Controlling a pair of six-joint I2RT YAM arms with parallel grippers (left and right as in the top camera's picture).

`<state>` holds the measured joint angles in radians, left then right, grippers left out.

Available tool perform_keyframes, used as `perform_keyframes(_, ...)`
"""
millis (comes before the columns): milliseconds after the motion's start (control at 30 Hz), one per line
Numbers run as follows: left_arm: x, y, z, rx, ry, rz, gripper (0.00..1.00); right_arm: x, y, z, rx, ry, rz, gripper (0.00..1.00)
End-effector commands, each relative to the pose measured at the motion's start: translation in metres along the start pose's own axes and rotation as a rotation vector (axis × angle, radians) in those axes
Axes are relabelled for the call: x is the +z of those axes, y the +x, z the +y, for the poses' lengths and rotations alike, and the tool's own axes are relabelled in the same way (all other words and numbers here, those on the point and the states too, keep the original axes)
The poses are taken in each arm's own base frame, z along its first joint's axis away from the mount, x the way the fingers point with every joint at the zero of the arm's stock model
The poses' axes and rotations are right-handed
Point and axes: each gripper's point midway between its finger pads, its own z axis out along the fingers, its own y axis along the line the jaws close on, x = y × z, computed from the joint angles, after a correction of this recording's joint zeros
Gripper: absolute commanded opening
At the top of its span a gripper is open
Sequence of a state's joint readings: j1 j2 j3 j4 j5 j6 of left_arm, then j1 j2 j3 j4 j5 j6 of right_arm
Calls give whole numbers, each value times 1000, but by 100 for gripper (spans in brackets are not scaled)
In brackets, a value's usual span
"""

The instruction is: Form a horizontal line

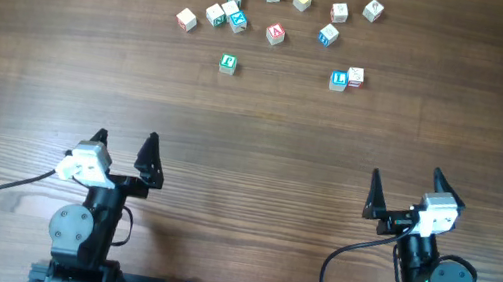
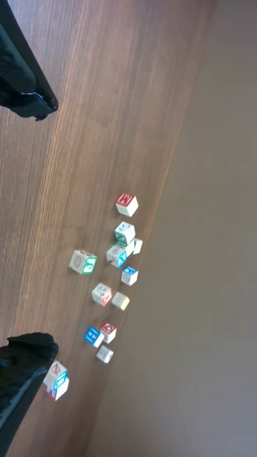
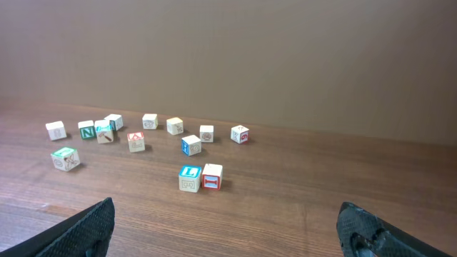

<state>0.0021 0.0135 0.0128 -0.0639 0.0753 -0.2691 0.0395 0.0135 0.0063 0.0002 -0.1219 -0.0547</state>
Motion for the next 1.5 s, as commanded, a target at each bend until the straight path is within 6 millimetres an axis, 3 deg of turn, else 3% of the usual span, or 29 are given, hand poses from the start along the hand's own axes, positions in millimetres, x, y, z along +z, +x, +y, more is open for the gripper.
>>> perform_keyframes(0, -1, 1, -19, -5, 110, 12, 100, 0, -2, -1, -15, 7, -10, 100)
perform_keyframes(133, -7, -11, -41, 4, 217, 0, 100, 0, -2, -1, -15, 7, -10, 100)
perform_keyframes(367, -23, -78, -66, 18, 240, -69, 100, 0, -2, -1, -15, 7, -10, 100)
perform_keyframes(500, -19, -113, -78, 15, 236, -53, 100, 0, -2, -1, -15, 7, -10, 100)
perform_keyframes(833, 27, -187, -100, -33, 147, 197, 100, 0, -2, -1, -15, 7, -10, 100)
perform_keyframes(1033, 73, -228, -112, -45, 127, 258, 100, 0, -2, -1, -15, 7, -10, 100)
perform_keyframes(1167, 103, -233, -126, -38, 165, 267, 100, 0, -2, -1, -15, 7, -10, 100)
perform_keyframes(1333, 130, -191, -140, -50, 218, 396, 100, 0, -2, -1, -15, 7, -10, 100)
perform_keyframes(1467, 152, -168, -162, -79, 322, 454, 100, 0, -2, -1, -15, 7, -10, 100)
